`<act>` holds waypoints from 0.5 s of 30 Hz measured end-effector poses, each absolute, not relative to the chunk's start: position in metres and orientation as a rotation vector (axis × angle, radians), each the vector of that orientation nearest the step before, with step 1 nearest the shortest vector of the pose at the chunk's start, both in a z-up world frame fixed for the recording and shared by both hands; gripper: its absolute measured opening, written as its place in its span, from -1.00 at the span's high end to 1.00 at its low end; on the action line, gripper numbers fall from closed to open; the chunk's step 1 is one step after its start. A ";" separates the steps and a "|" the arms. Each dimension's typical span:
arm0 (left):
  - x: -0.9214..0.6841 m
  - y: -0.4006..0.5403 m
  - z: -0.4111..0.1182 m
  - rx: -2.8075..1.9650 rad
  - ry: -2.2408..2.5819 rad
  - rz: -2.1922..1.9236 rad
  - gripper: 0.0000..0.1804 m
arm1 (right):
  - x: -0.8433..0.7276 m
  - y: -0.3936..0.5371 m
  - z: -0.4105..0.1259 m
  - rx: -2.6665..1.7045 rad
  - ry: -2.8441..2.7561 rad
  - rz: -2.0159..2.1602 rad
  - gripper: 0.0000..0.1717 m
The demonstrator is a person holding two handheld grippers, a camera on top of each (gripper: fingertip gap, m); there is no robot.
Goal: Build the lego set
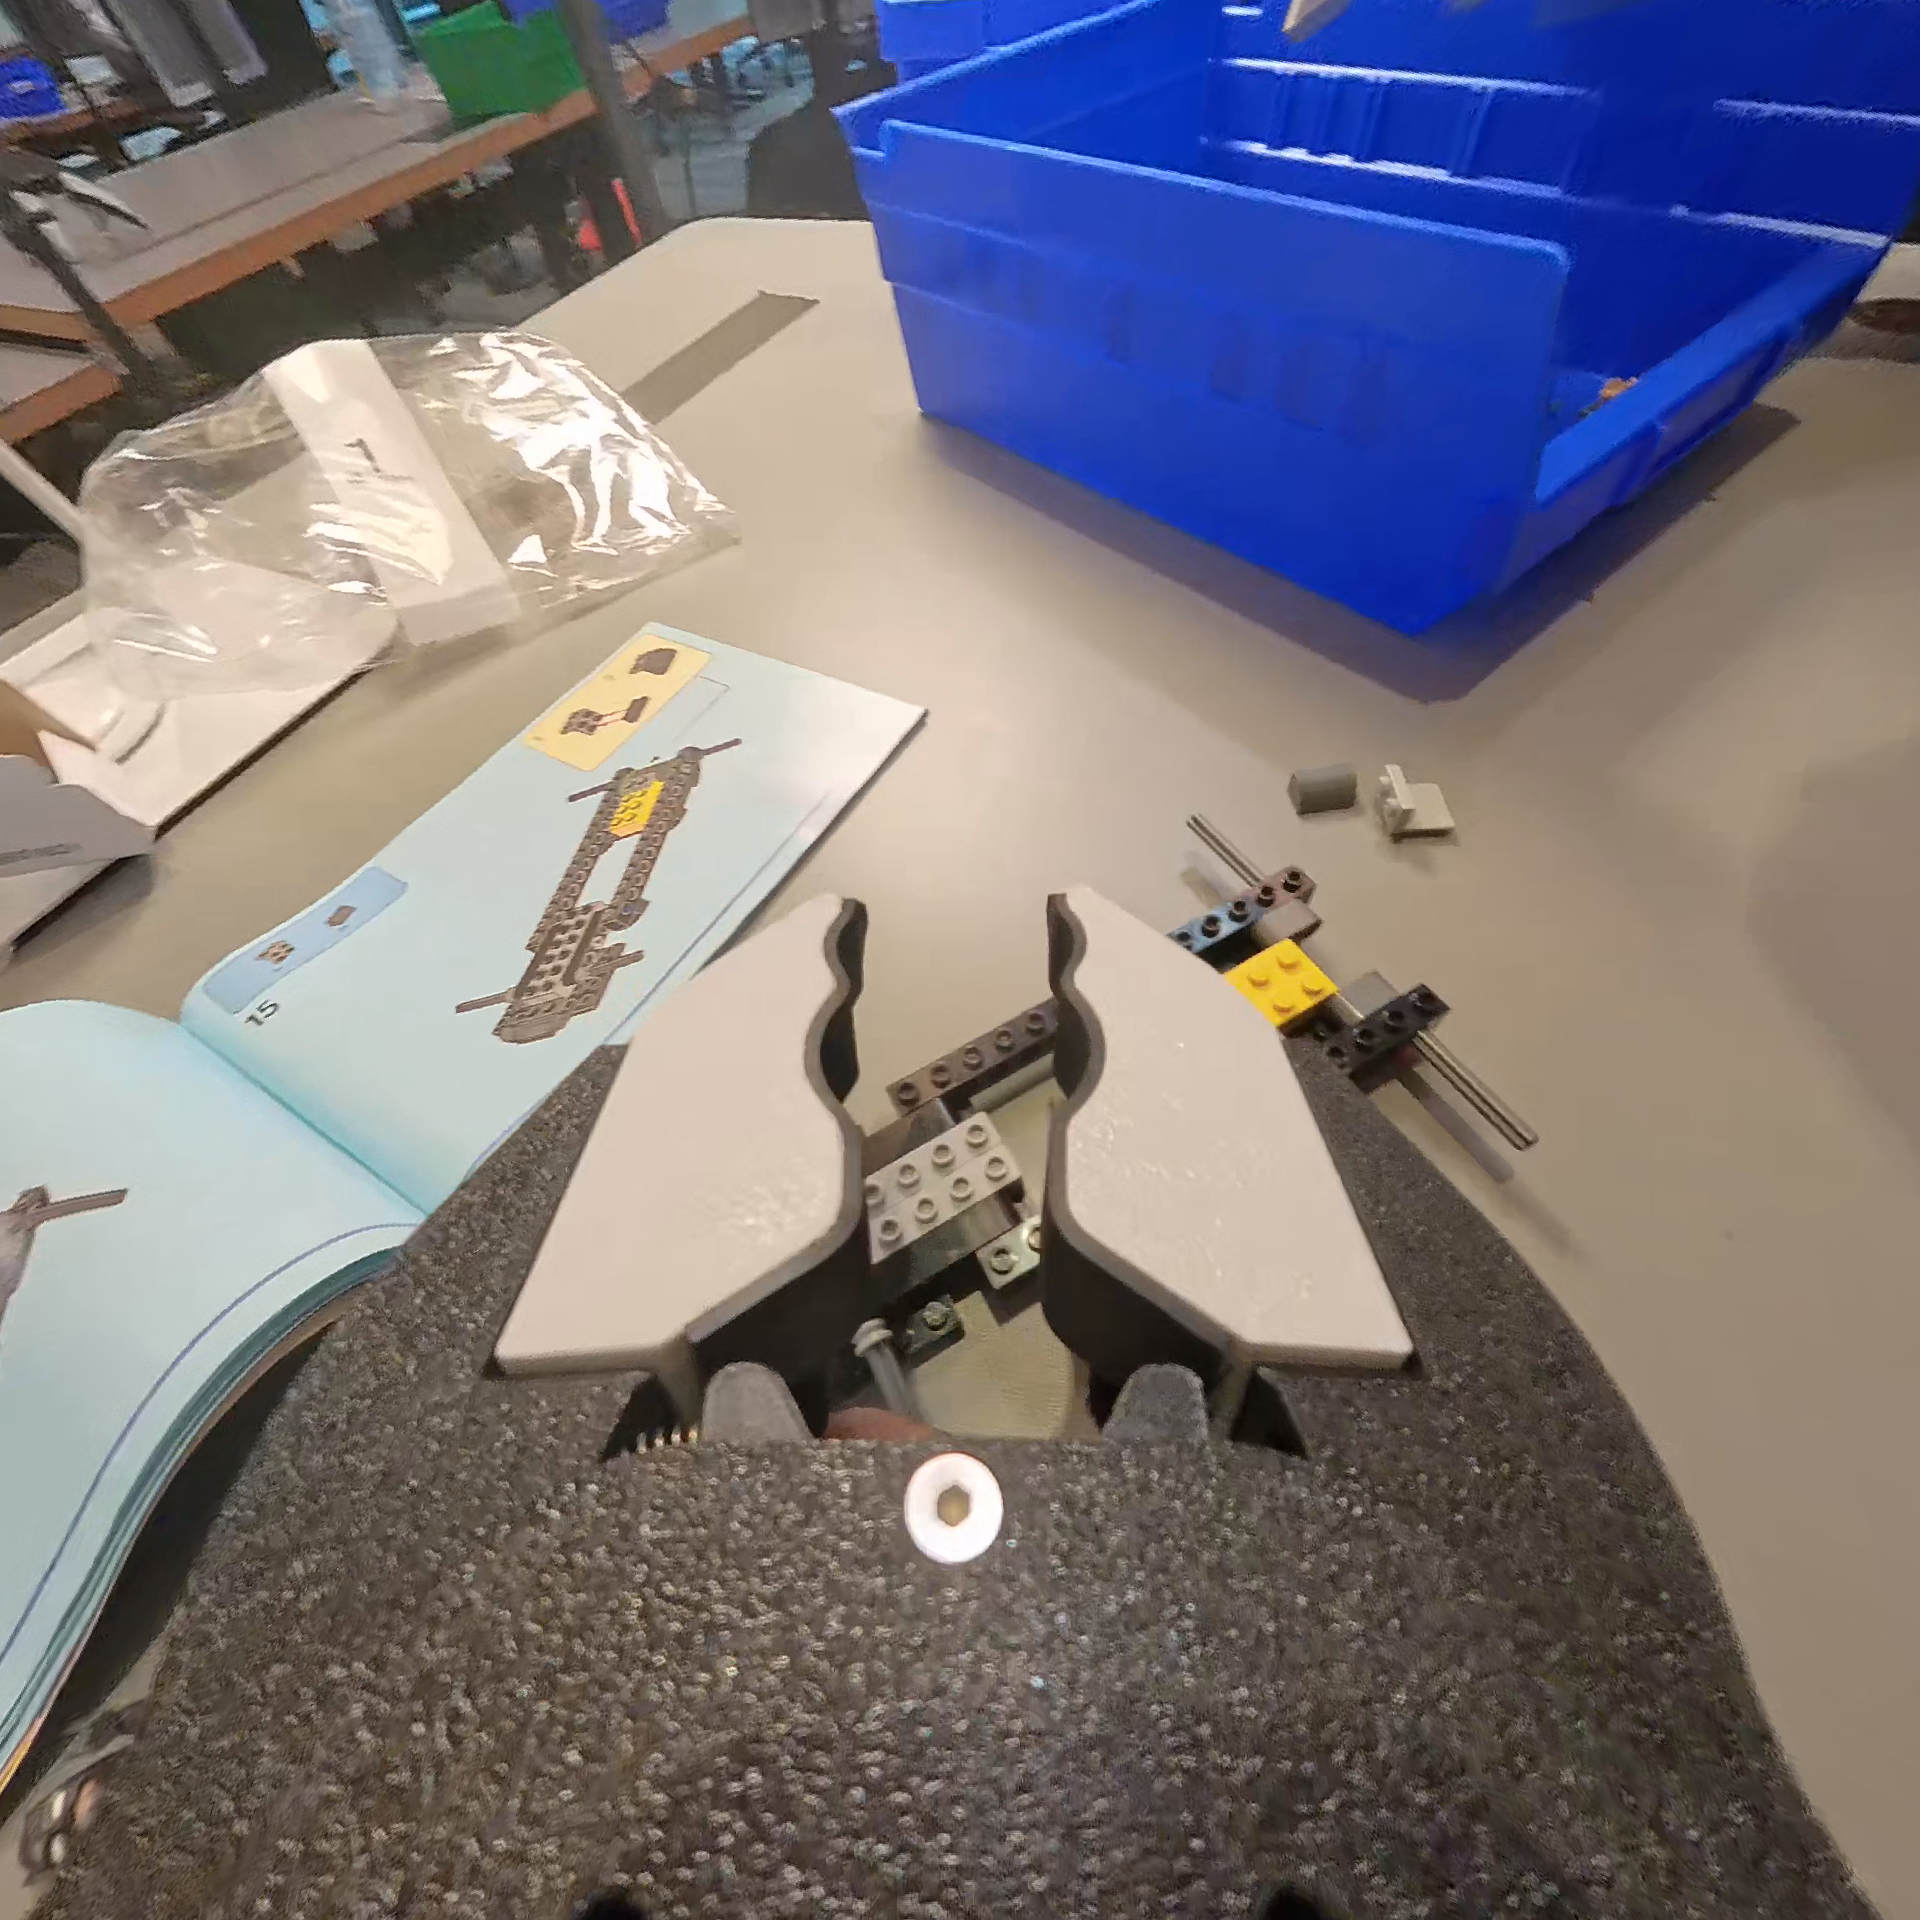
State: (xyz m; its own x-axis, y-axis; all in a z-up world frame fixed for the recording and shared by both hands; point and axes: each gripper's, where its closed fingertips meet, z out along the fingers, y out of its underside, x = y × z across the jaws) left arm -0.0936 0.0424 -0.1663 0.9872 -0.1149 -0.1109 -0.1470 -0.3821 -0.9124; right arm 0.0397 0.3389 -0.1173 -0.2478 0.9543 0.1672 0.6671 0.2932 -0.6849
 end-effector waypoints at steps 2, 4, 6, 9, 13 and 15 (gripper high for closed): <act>-0.089 0.042 -0.168 -1.976 0.207 0.022 0.62 | 0.037 0.331 -0.125 -1.423 -2.045 0.641 0.69; -0.088 0.042 -0.169 -1.986 0.210 0.022 0.62 | 0.036 0.330 -0.128 -1.411 -2.061 0.605 0.69; -0.088 0.042 -0.171 -1.994 0.211 0.027 0.62 | 0.036 0.329 -0.128 -1.405 -2.061 0.600 0.70; -0.088 0.043 -0.173 -2.010 0.213 0.033 0.62 | 0.036 0.332 -0.126 -1.420 -2.040 0.621 0.69; -0.086 0.043 -0.175 -2.020 0.228 0.037 0.62 | 0.043 0.334 -0.127 -1.420 -2.065 0.604 0.69; -0.086 0.043 -0.175 -2.023 0.231 0.036 0.62 | 0.052 0.329 -0.132 -1.397 -2.135 0.593 0.70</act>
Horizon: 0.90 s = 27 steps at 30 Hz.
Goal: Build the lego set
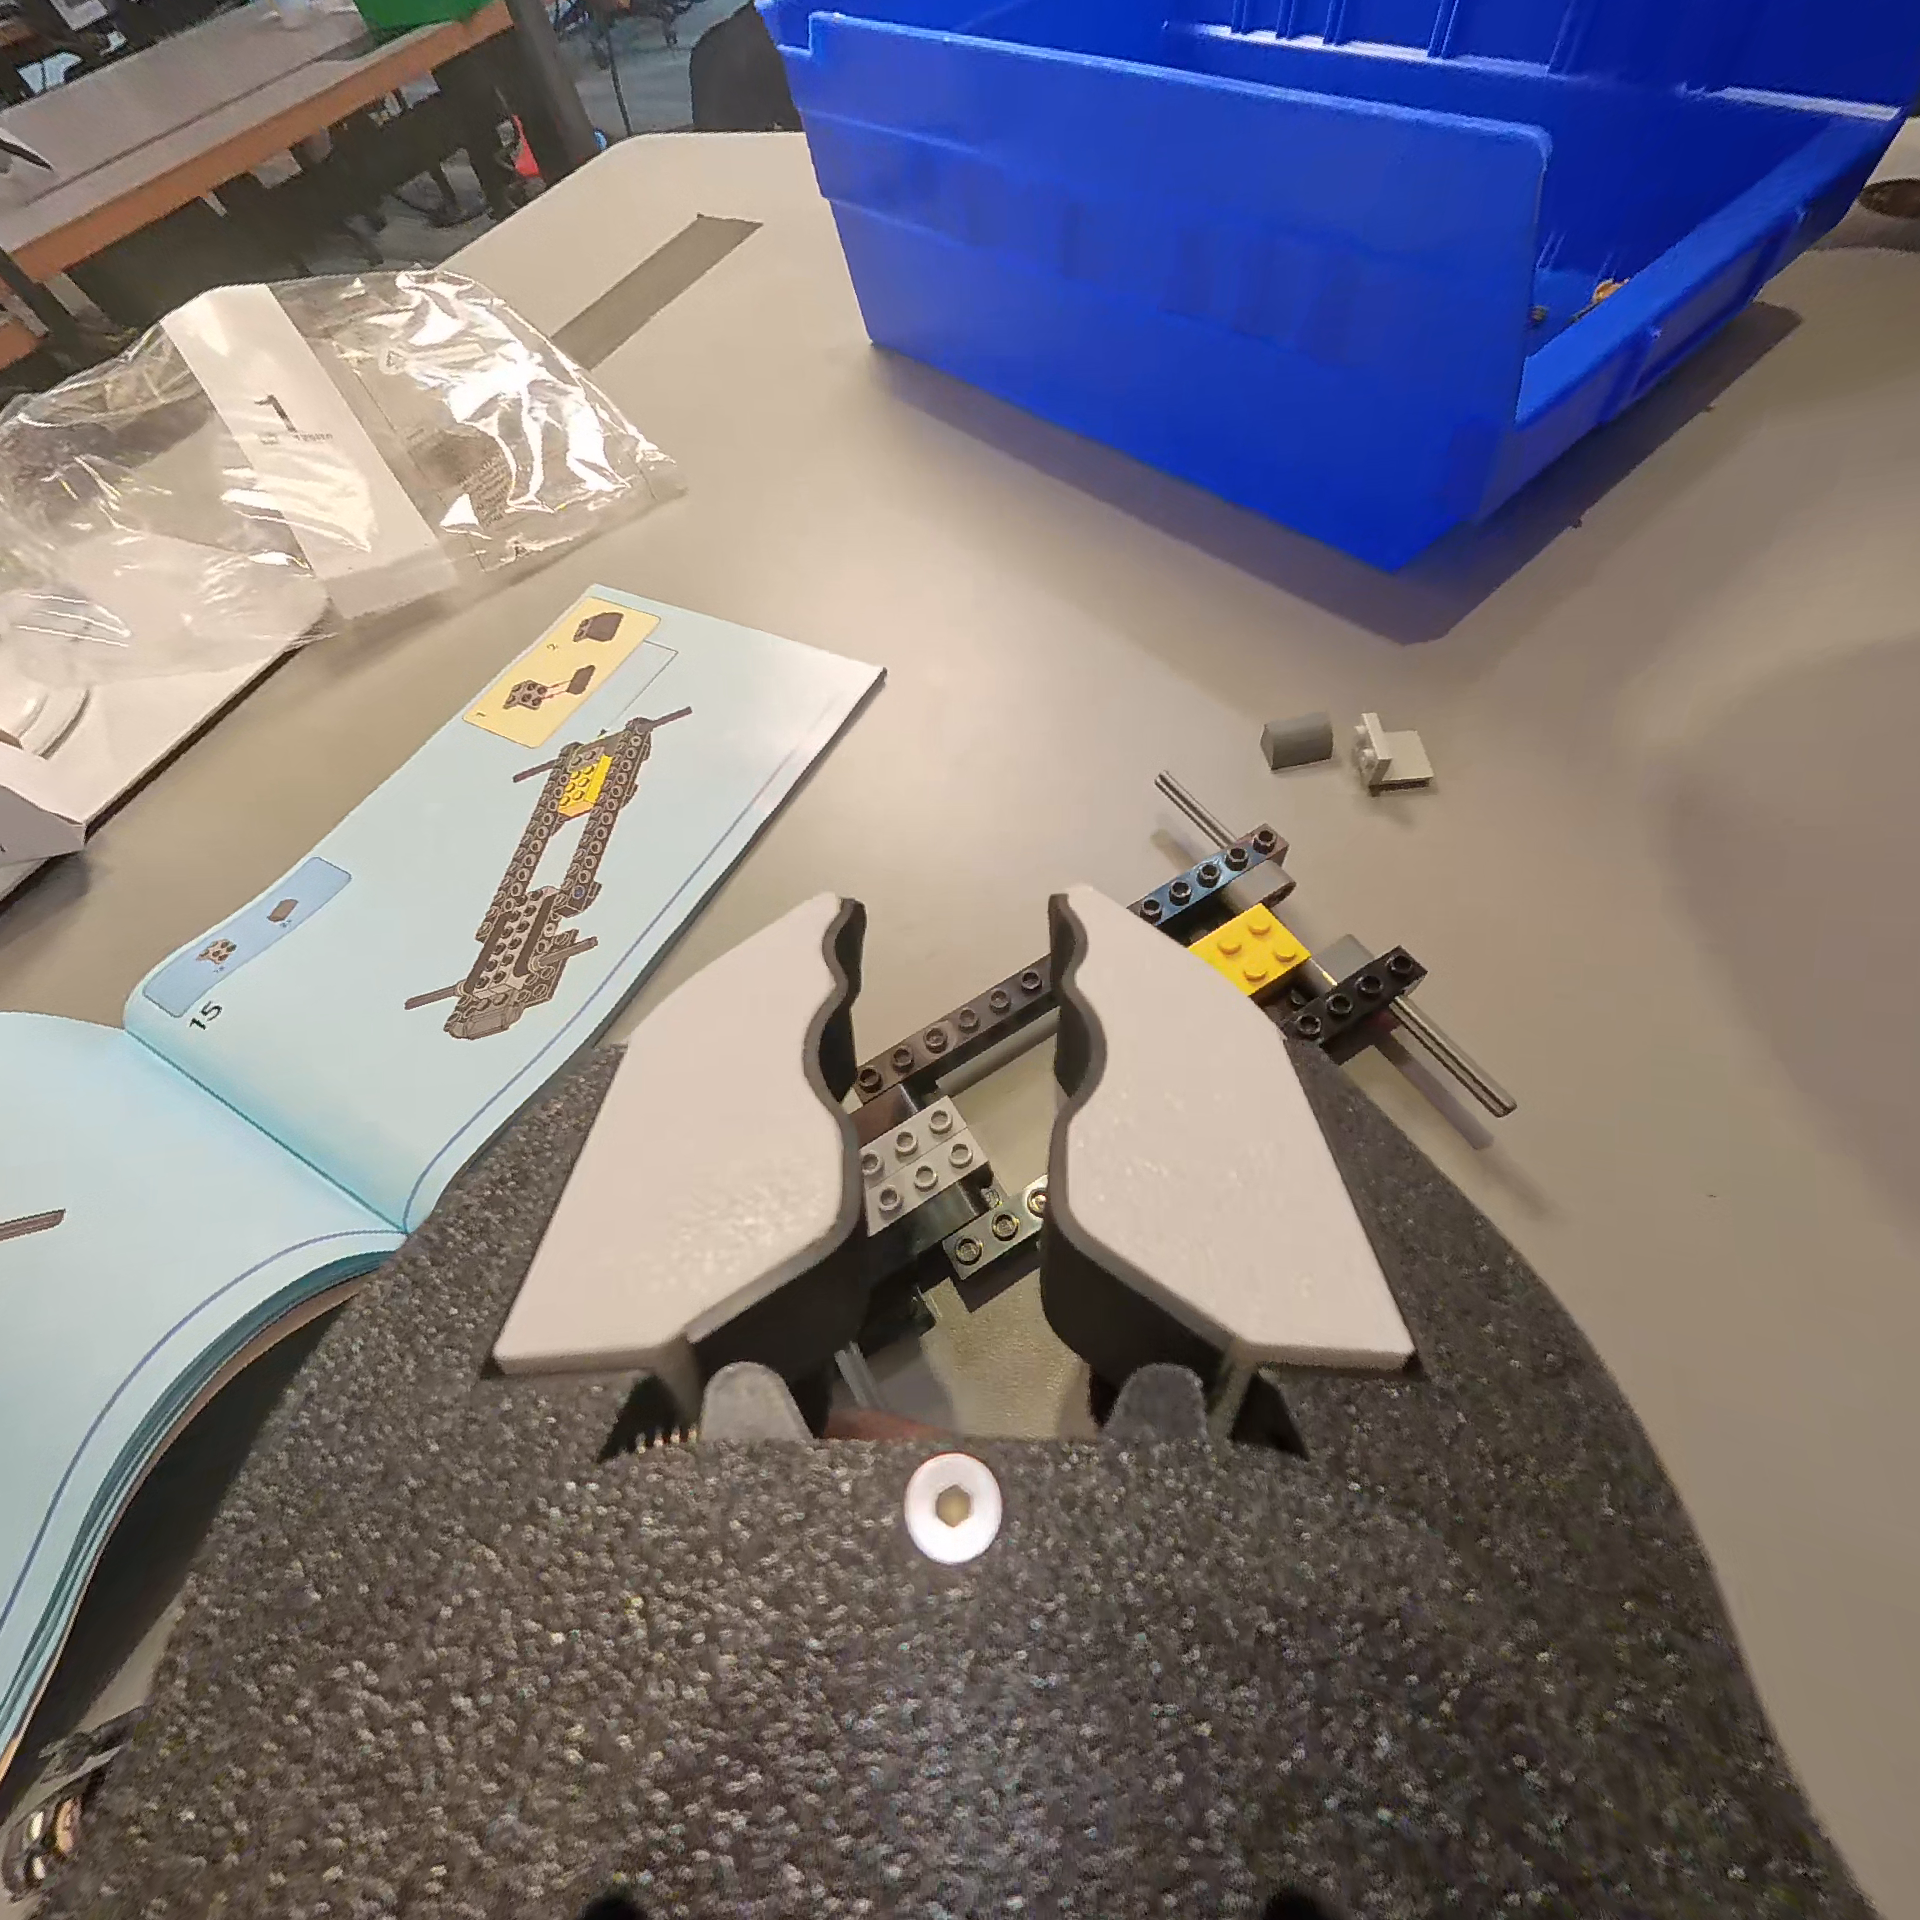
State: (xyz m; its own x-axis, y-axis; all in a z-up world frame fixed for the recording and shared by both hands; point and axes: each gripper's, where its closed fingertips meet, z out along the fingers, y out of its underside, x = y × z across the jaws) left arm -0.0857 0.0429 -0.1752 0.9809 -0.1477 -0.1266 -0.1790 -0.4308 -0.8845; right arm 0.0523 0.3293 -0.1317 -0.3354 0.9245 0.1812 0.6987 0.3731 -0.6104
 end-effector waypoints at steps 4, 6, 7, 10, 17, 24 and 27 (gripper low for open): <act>-0.083 0.043 -0.177 -2.032 0.245 0.024 0.61 | 0.062 0.325 -0.141 -1.349 -2.225 0.545 0.70; -0.081 0.042 -0.179 -2.047 0.257 0.011 0.61 | 0.061 0.324 -0.144 -1.353 -2.236 0.563 0.69; -0.081 0.041 -0.180 -2.052 0.262 0.008 0.61 | 0.060 0.325 -0.145 -1.347 -2.242 0.558 0.69; -0.080 0.041 -0.181 -2.056 0.268 0.001 0.61 | 0.061 0.322 -0.145 -1.317 -2.255 0.566 0.69; -0.080 0.042 -0.184 -2.080 0.267 -0.003 0.60 | 0.061 0.321 -0.148 -1.296 -2.276 0.526 0.69; -0.077 0.043 -0.189 -2.107 0.292 0.006 0.59 | 0.062 0.318 -0.150 -1.281 -2.297 0.530 0.70; -0.078 0.043 -0.189 -2.108 0.288 0.005 0.59 | 0.062 0.318 -0.149 -1.289 -2.292 0.544 0.70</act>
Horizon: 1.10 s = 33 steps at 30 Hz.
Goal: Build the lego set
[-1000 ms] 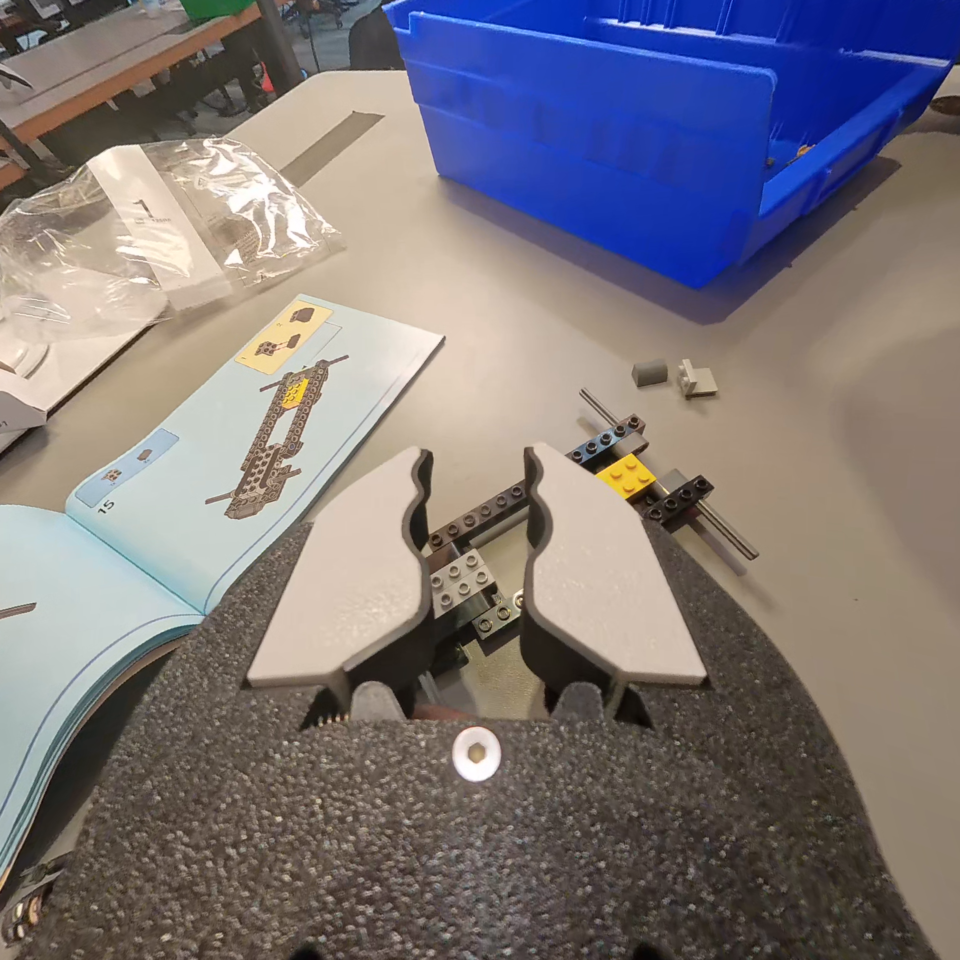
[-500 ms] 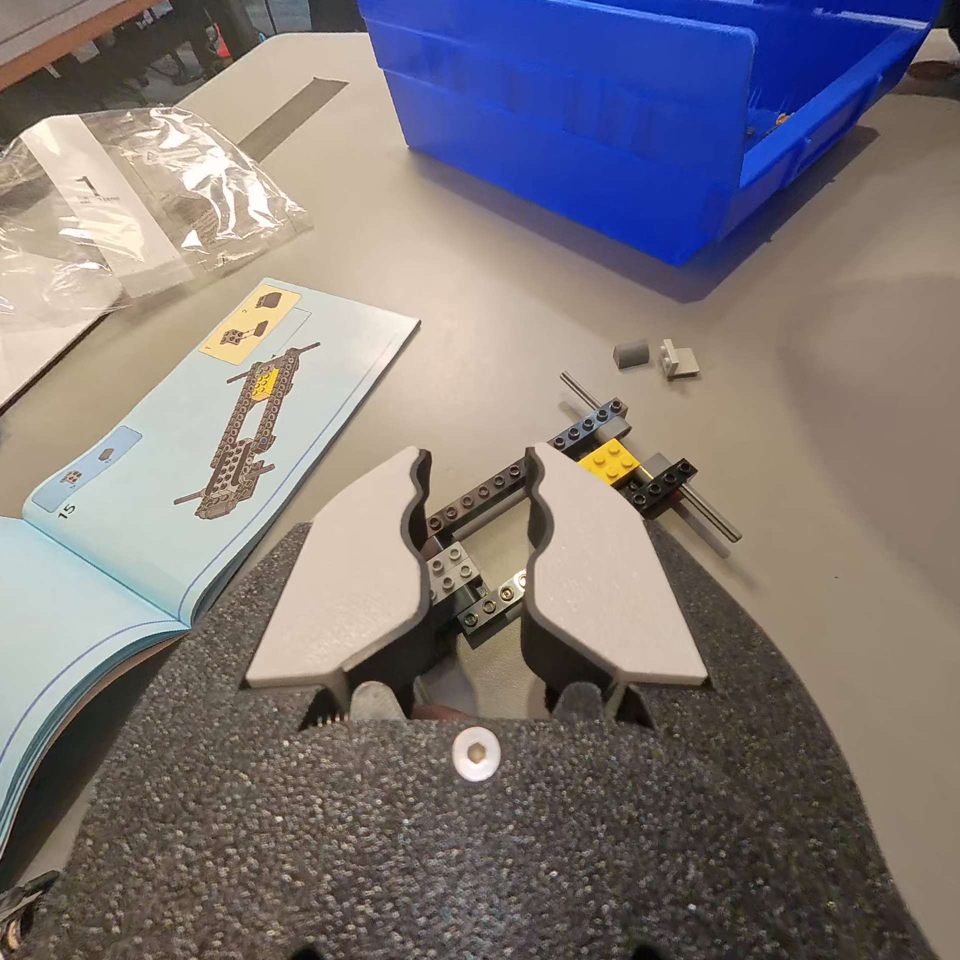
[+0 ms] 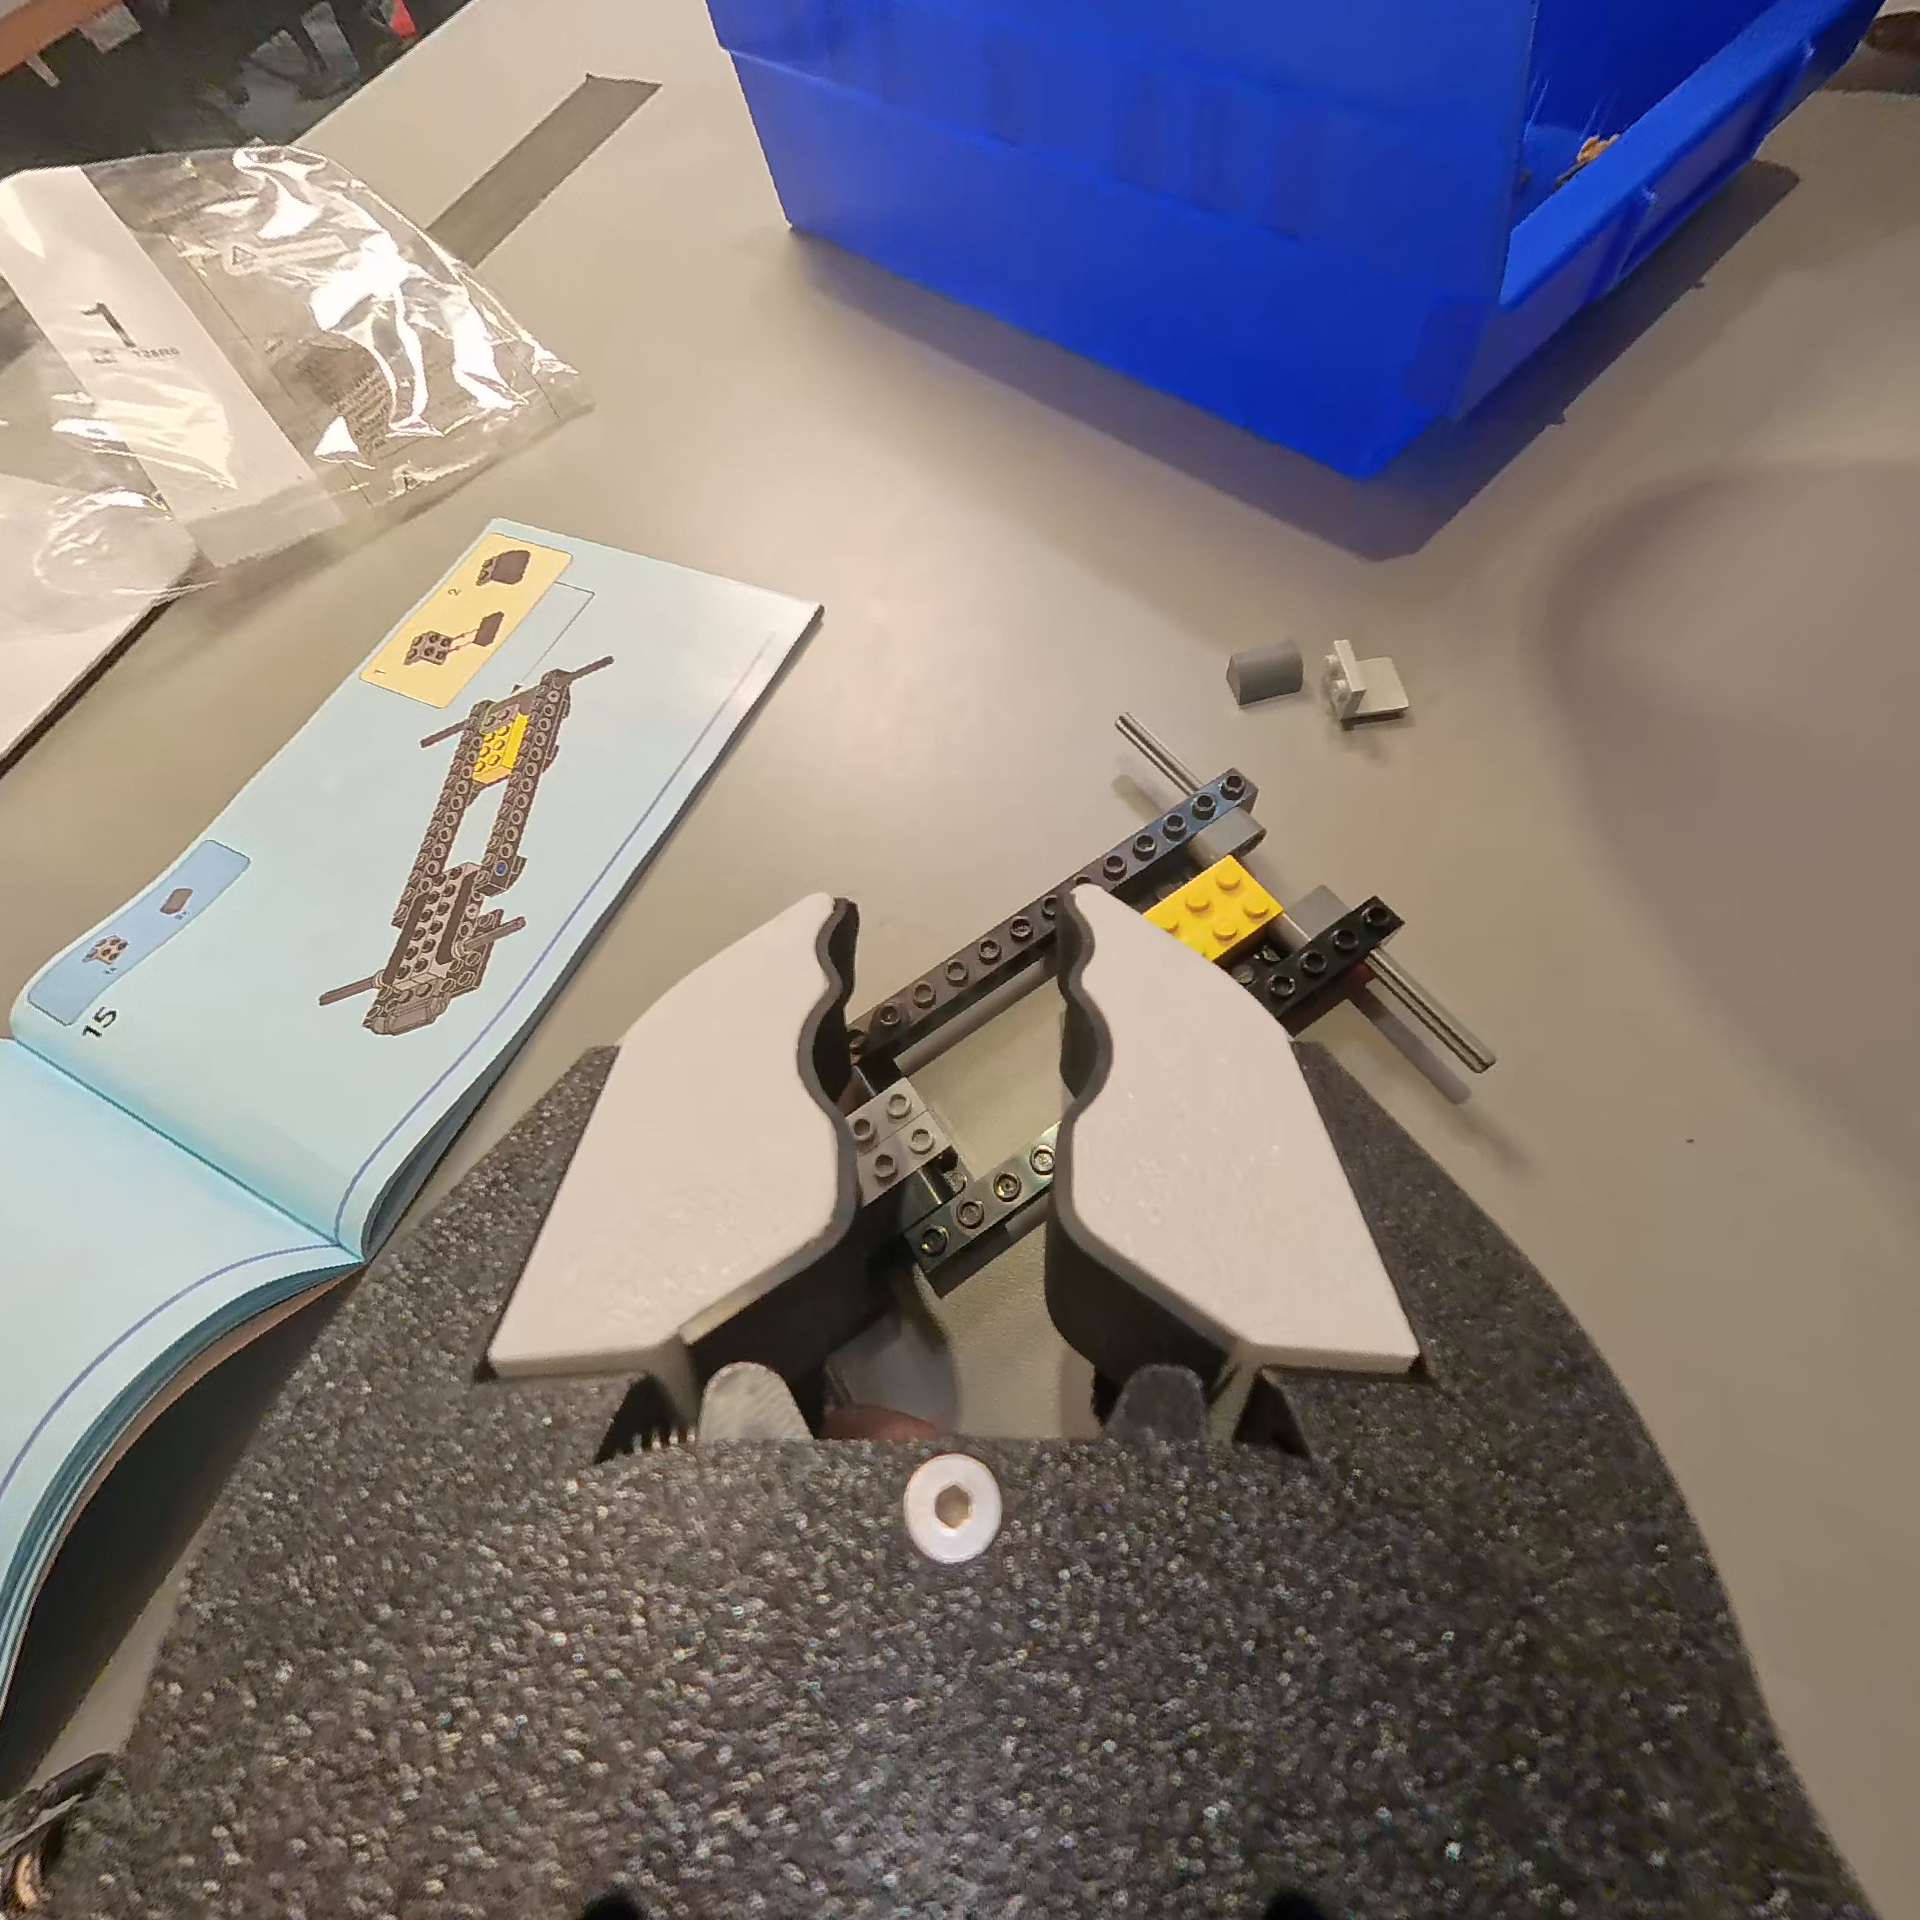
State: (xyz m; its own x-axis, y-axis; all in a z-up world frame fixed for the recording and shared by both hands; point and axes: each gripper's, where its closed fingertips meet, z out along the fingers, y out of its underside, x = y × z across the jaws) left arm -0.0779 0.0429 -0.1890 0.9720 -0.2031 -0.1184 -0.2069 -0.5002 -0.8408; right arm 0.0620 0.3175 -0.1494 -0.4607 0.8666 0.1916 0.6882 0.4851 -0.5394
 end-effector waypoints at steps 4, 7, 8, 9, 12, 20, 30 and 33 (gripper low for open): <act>-0.077 0.043 -0.190 -2.110 0.294 0.010 0.59 | 0.062 0.318 -0.149 -1.295 -2.288 0.554 0.70; -0.076 0.042 -0.190 -2.110 0.303 0.011 0.58 | 0.062 0.318 -0.149 -1.299 -2.285 0.558 0.71; -0.076 0.042 -0.190 -2.109 0.305 0.011 0.58 | 0.062 0.318 -0.149 -1.300 -2.283 0.560 0.71; -0.076 0.042 -0.190 -2.109 0.307 0.011 0.58 | 0.062 0.318 -0.149 -1.302 -2.282 0.562 0.71; -0.075 0.042 -0.190 -2.111 0.312 0.013 0.57 | 0.061 0.318 -0.149 -1.305 -2.280 0.567 0.71; -0.074 0.042 -0.192 -2.124 0.320 0.011 0.56 | 0.061 0.318 -0.148 -1.317 -2.274 0.577 0.71; -0.078 0.042 -0.192 -2.124 0.290 0.032 0.61 | 0.060 0.316 -0.138 -1.323 -2.227 0.711 1.00; -0.077 0.042 -0.191 -2.120 0.292 0.029 0.63 | 0.064 0.313 -0.133 -1.296 -2.224 0.739 1.00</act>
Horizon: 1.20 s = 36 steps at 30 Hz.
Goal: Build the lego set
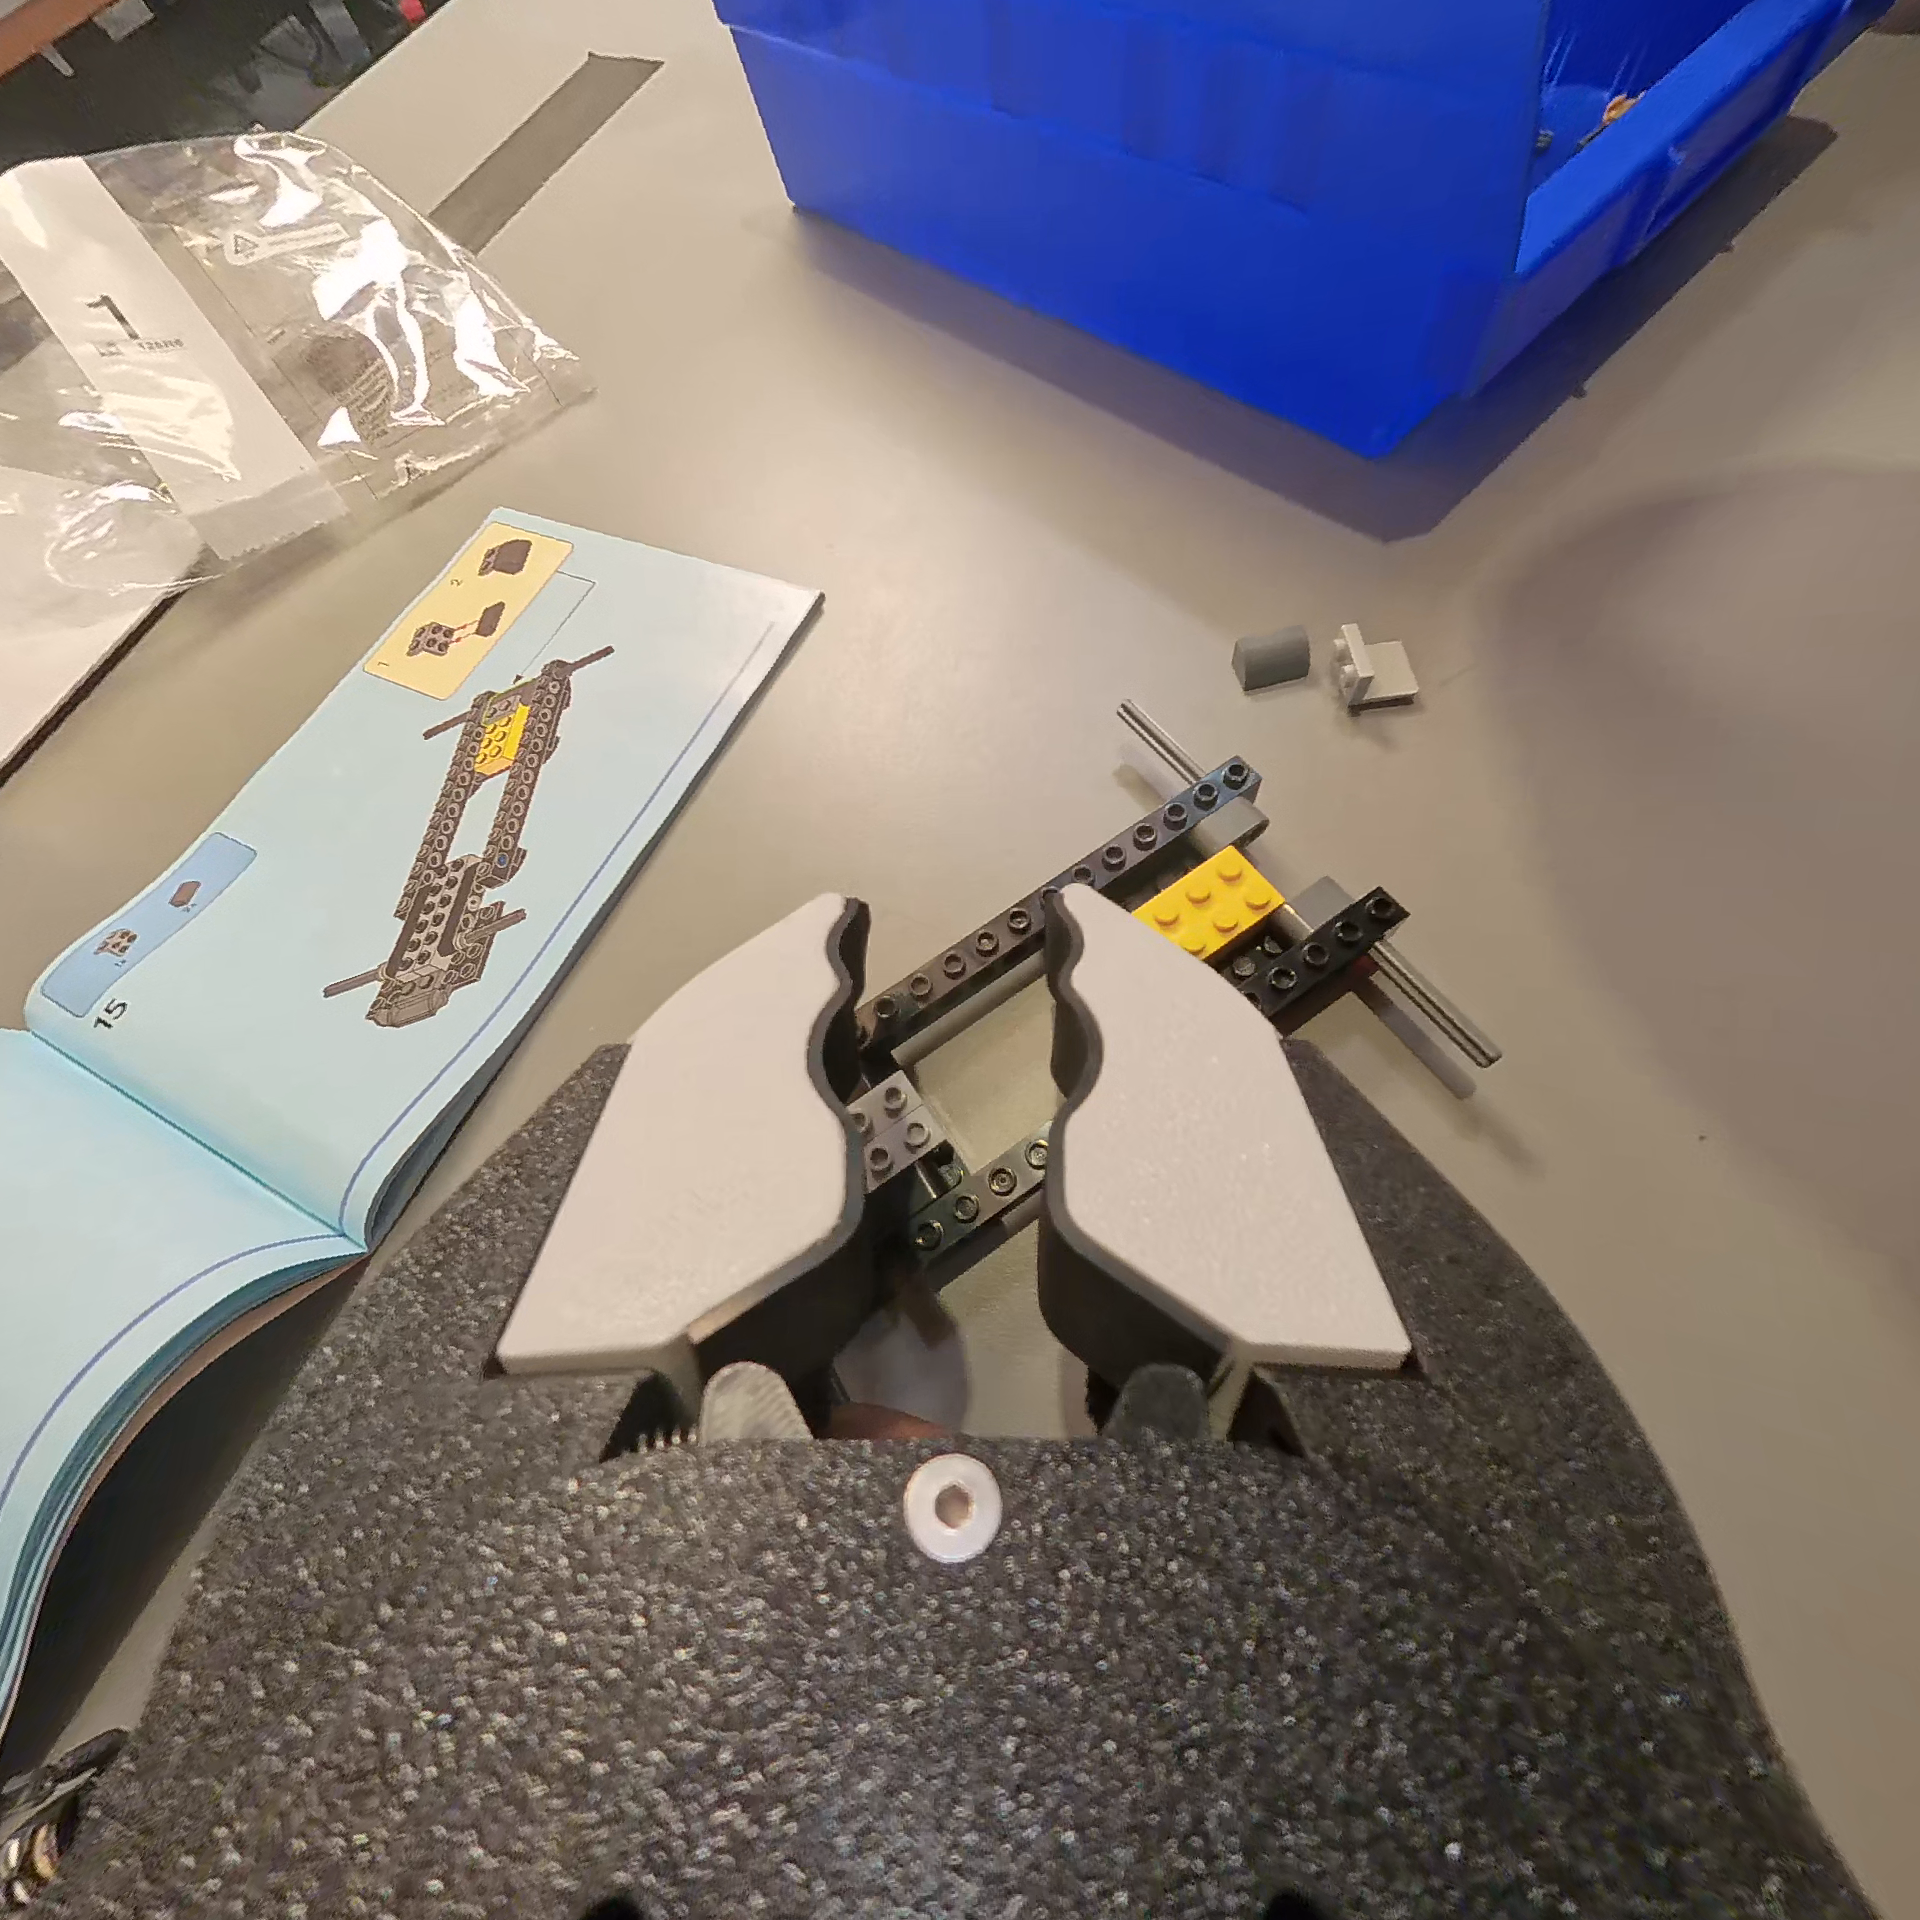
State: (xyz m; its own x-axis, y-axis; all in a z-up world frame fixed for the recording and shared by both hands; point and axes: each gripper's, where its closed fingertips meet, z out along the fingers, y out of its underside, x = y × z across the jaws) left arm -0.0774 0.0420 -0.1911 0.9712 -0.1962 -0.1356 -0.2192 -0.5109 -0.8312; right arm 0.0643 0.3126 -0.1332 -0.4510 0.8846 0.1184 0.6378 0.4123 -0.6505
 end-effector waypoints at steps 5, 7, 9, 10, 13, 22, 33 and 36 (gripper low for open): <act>-0.078 0.042 -0.192 -2.125 0.290 0.030 0.62 | 0.076 0.333 -0.129 -1.361 -2.163 0.576 1.00; -0.078 0.043 -0.192 -2.129 0.289 0.031 0.61 | 0.080 0.342 -0.130 -1.389 -2.142 0.517 0.99; -0.078 0.043 -0.193 -2.135 0.289 0.035 0.61 | 0.082 0.349 -0.132 -1.408 -2.128 0.469 0.99; -0.078 0.043 -0.194 -2.139 0.289 0.035 0.61 | 0.083 0.352 -0.133 -1.418 -2.124 0.452 0.99; -0.079 0.044 -0.195 -2.147 0.280 0.037 0.61 | 0.084 0.360 -0.138 -1.442 -2.117 0.413 0.99; -0.081 0.045 -0.197 -2.161 0.264 0.037 0.62 | 0.080 0.364 -0.142 -1.421 -2.118 0.392 0.97; -0.081 0.044 -0.194 -2.141 0.261 0.046 0.61 | 0.055 0.411 -0.186 -1.085 -2.563 -0.349 0.93; -0.081 0.043 -0.193 -2.138 0.263 0.041 0.61 | 0.066 0.420 -0.198 -1.068 -2.687 -0.518 0.96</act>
